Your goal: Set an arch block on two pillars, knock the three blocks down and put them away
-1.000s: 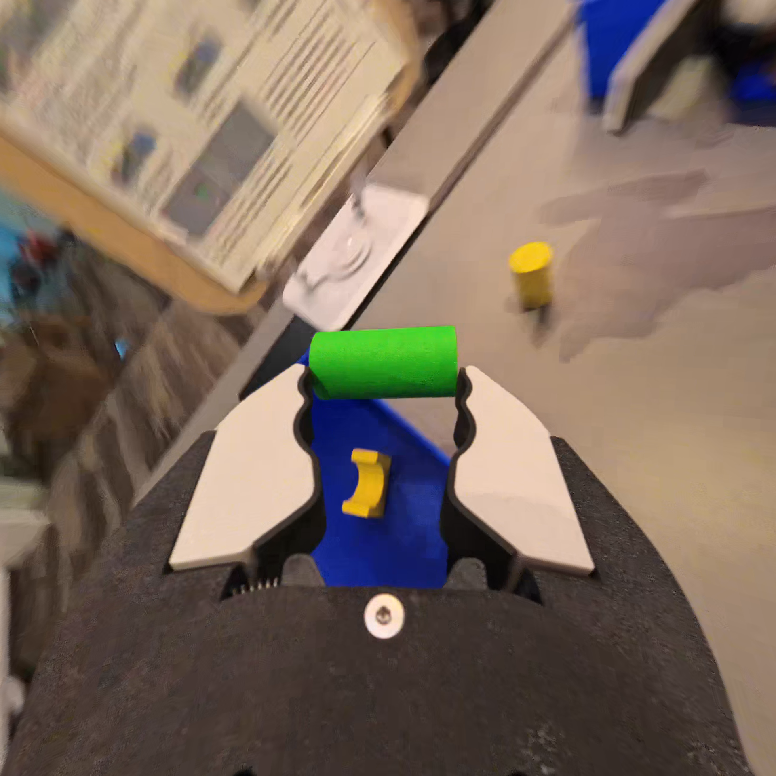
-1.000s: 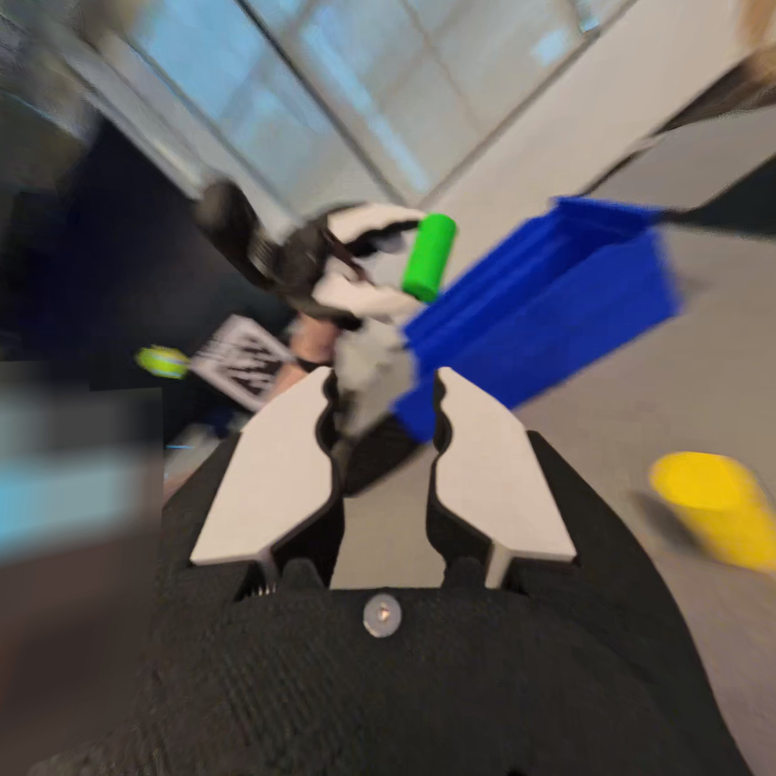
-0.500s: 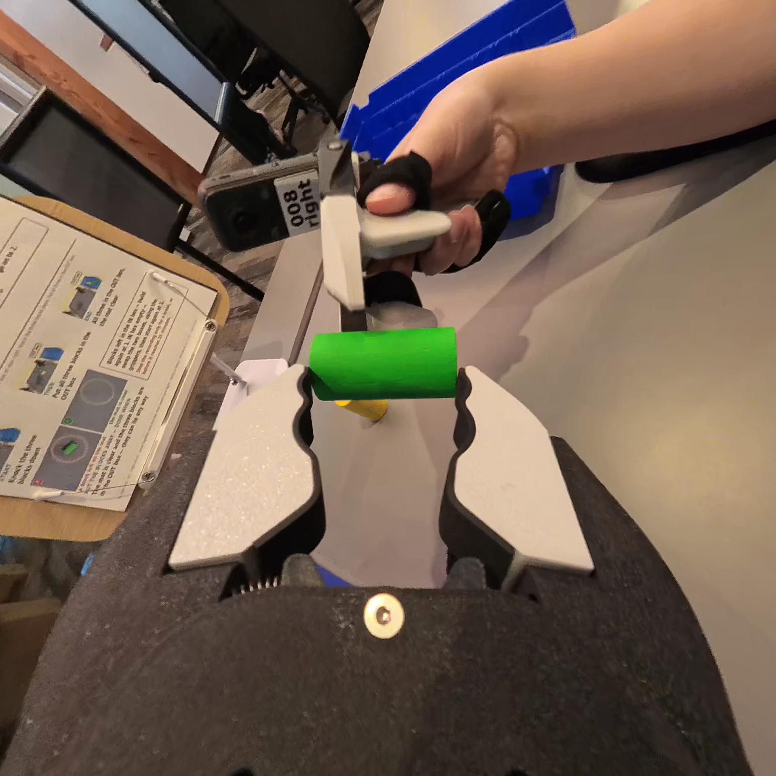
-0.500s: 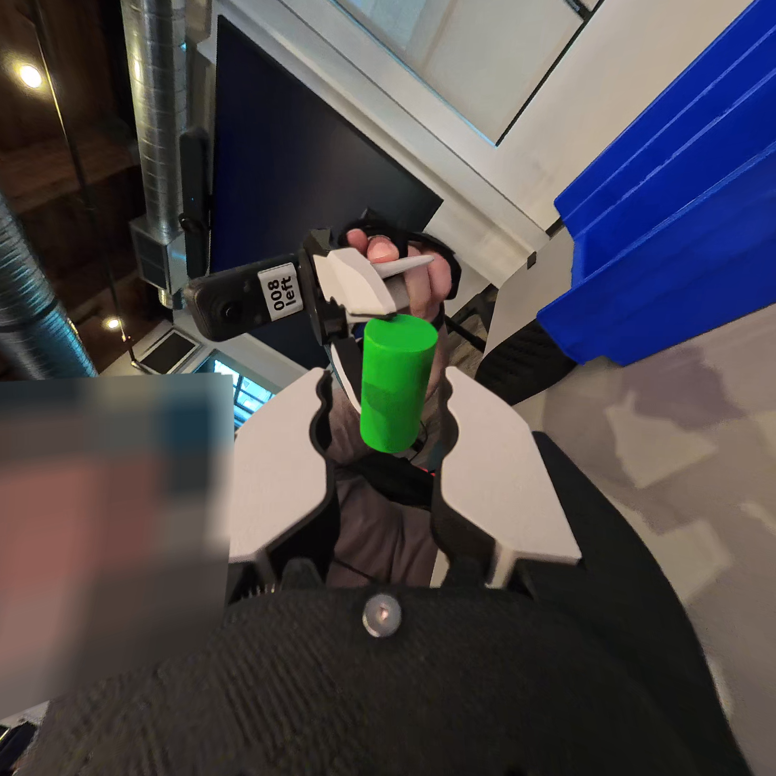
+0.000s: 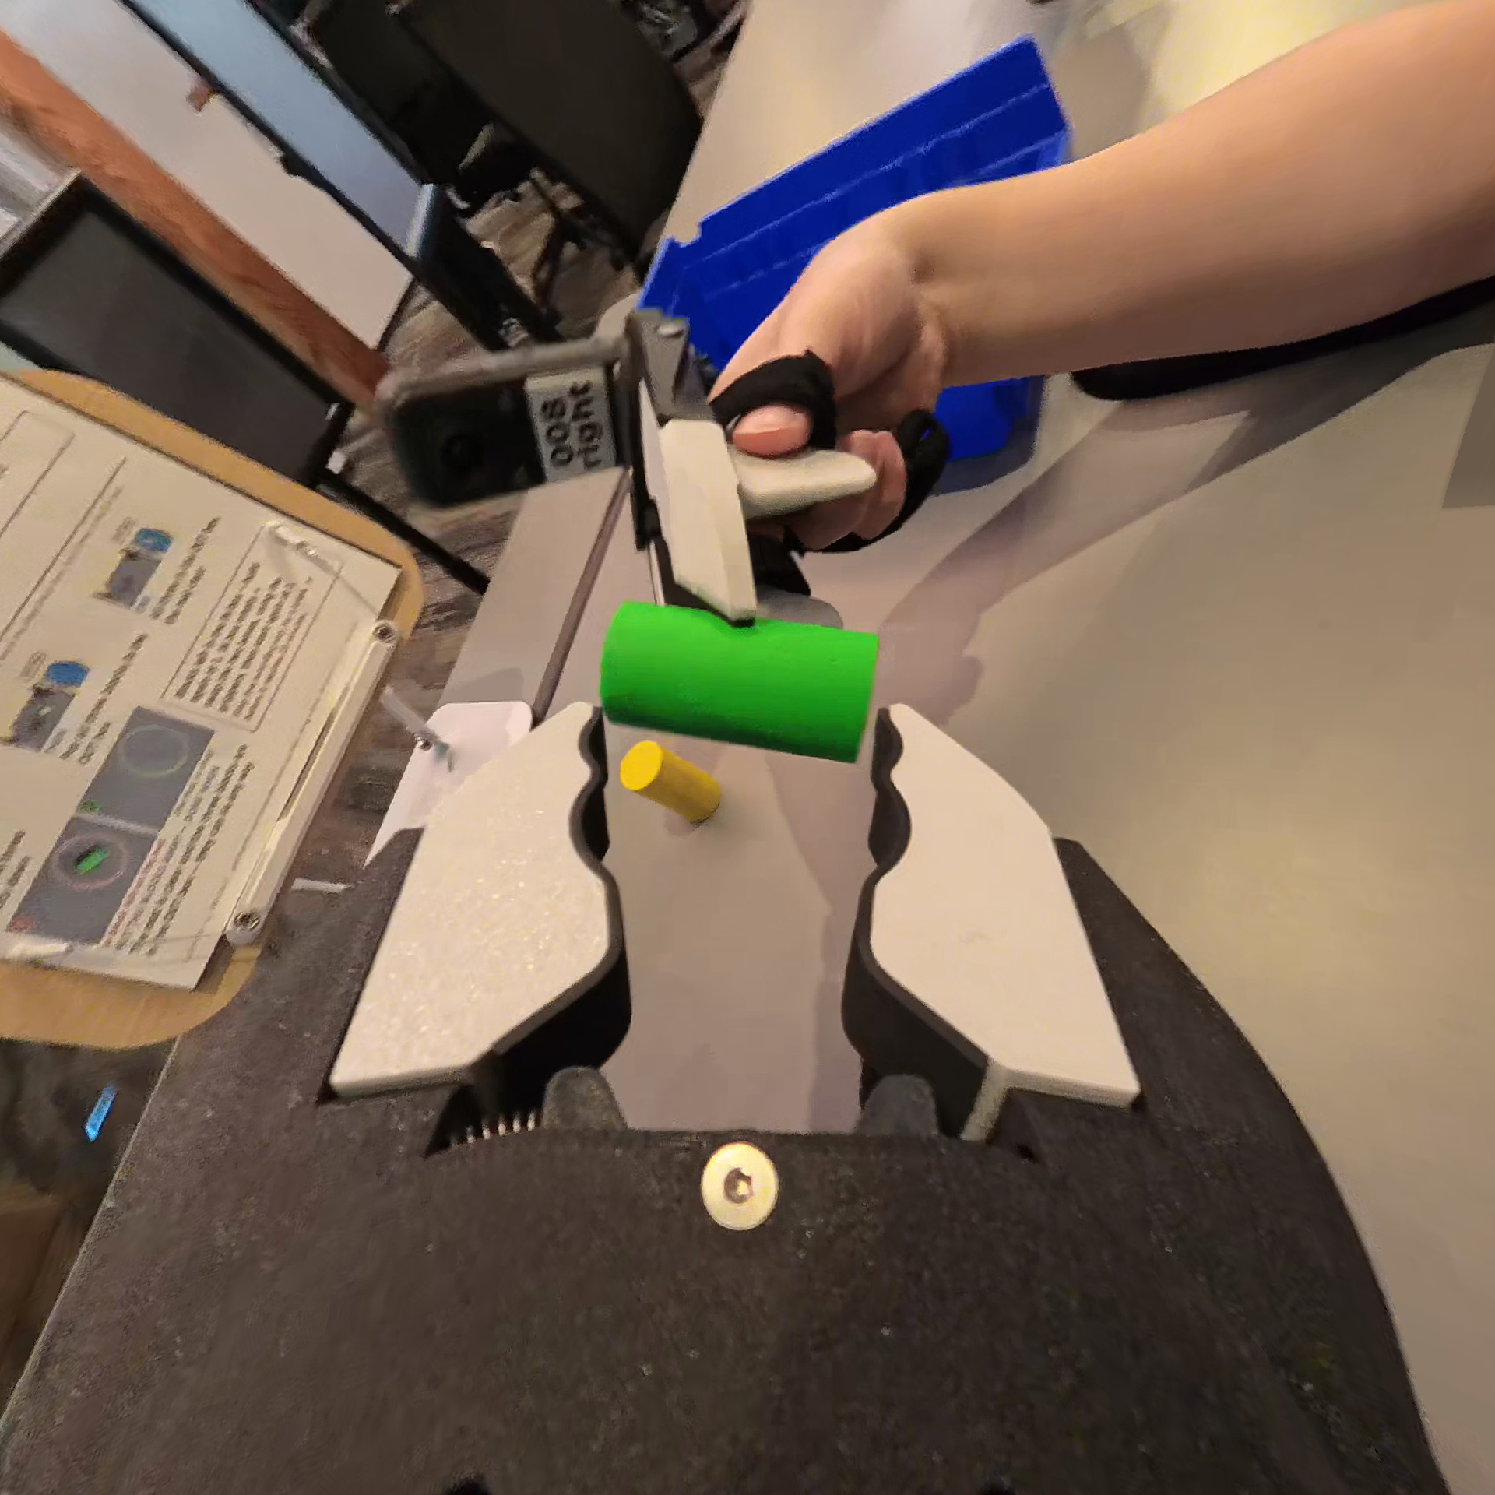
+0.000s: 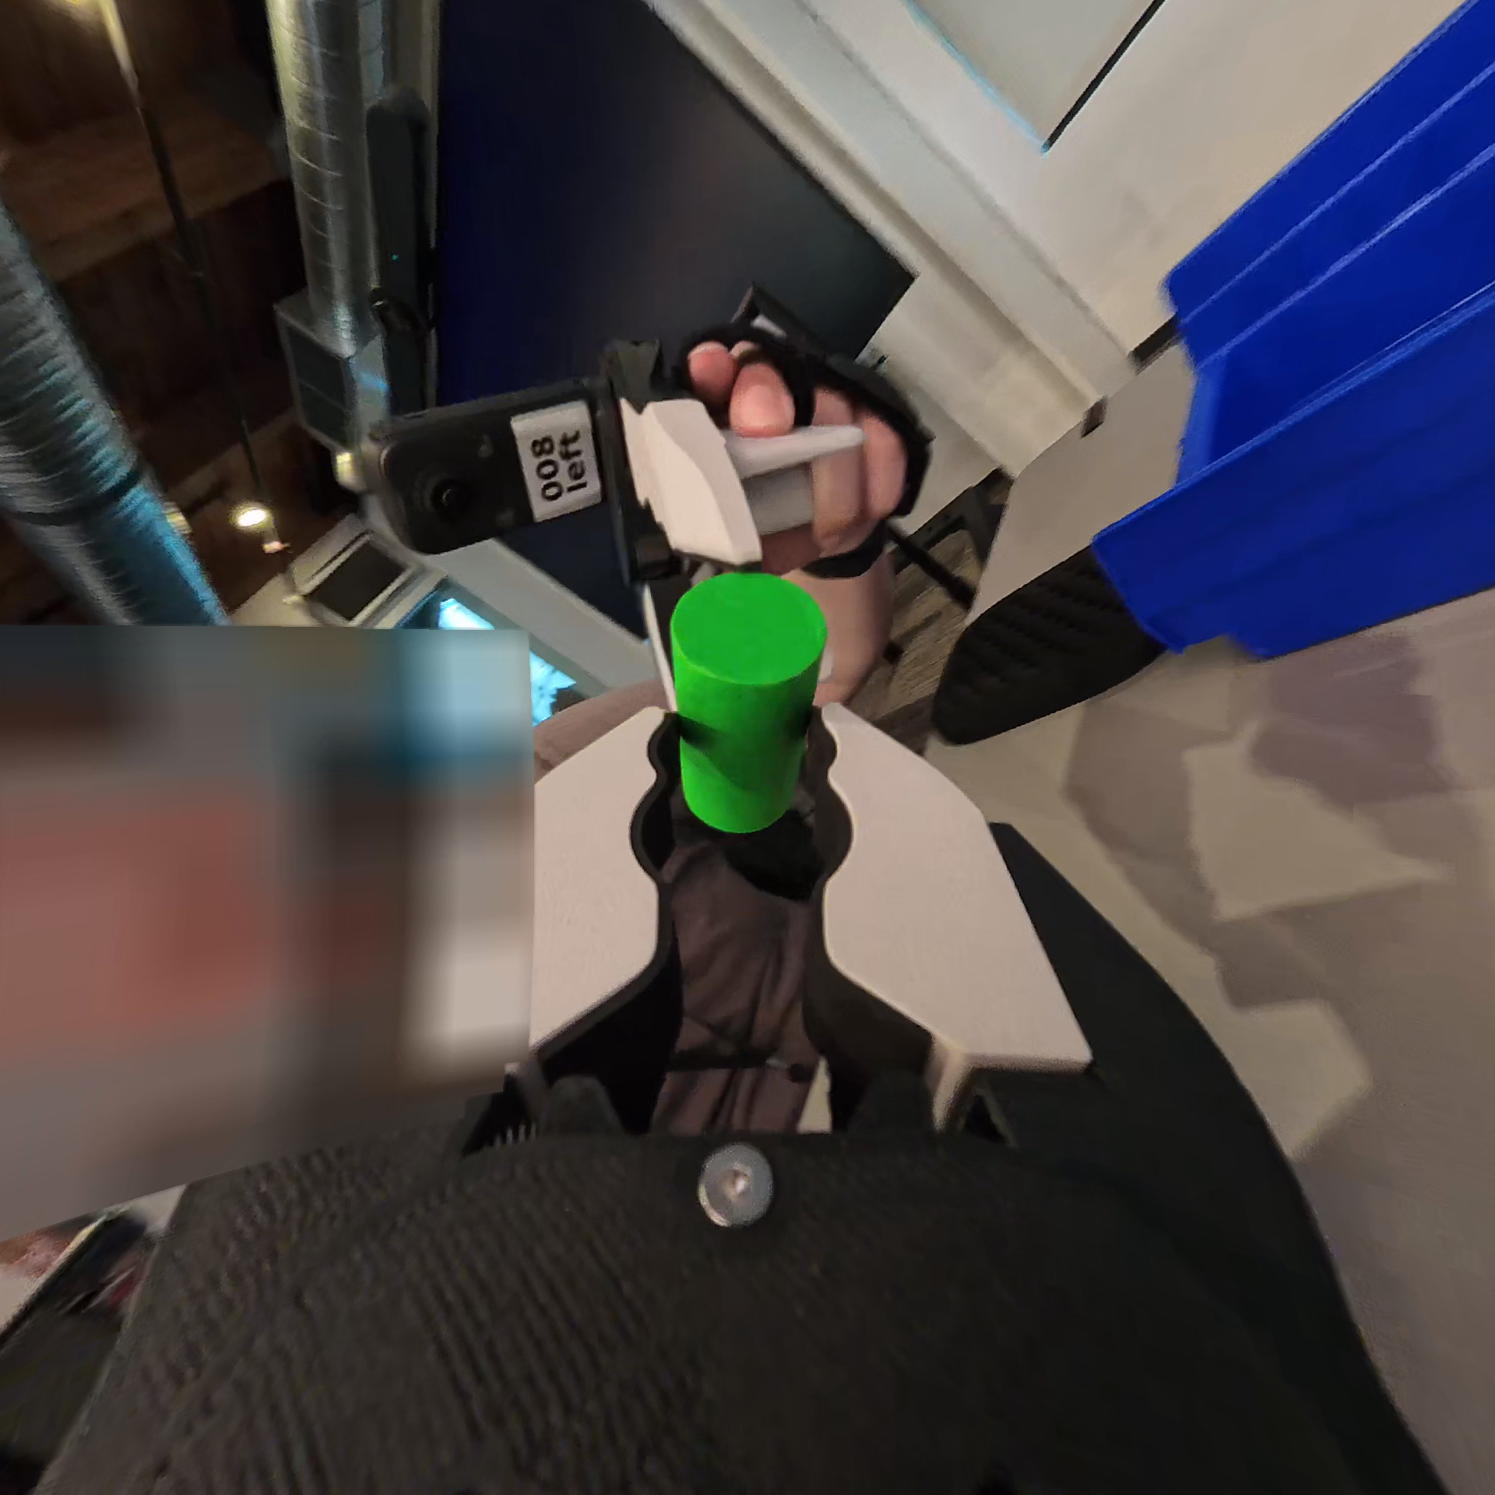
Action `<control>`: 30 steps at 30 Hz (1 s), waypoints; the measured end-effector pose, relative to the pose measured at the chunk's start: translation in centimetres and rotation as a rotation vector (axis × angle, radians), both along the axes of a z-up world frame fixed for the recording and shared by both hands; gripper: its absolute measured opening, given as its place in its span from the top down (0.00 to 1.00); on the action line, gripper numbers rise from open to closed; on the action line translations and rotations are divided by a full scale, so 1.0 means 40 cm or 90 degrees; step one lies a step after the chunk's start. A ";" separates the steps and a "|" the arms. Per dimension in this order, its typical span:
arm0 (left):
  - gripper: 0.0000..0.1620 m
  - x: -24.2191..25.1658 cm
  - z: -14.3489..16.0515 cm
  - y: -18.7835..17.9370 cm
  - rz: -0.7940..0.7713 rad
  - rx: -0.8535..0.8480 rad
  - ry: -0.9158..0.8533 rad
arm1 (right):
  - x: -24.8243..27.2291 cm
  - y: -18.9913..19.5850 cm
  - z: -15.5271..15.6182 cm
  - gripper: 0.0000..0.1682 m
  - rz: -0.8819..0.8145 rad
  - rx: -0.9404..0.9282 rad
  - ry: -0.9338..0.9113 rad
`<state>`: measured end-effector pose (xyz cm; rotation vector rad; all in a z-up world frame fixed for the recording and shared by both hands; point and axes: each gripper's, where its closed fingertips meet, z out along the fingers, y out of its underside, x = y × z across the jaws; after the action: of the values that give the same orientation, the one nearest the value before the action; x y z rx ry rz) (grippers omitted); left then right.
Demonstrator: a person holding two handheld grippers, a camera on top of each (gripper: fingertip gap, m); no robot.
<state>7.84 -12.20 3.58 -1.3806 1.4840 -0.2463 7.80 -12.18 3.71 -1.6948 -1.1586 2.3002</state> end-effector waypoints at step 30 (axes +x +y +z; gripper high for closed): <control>0.59 -0.204 0.030 0.097 0.191 -0.046 -0.054 | 0.232 0.426 -0.401 0.81 -0.618 0.530 -0.512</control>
<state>-0.31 -8.30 4.80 -1.6099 1.1900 -0.1675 17.10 4.84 -12.35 -2.0712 -0.8117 0.4708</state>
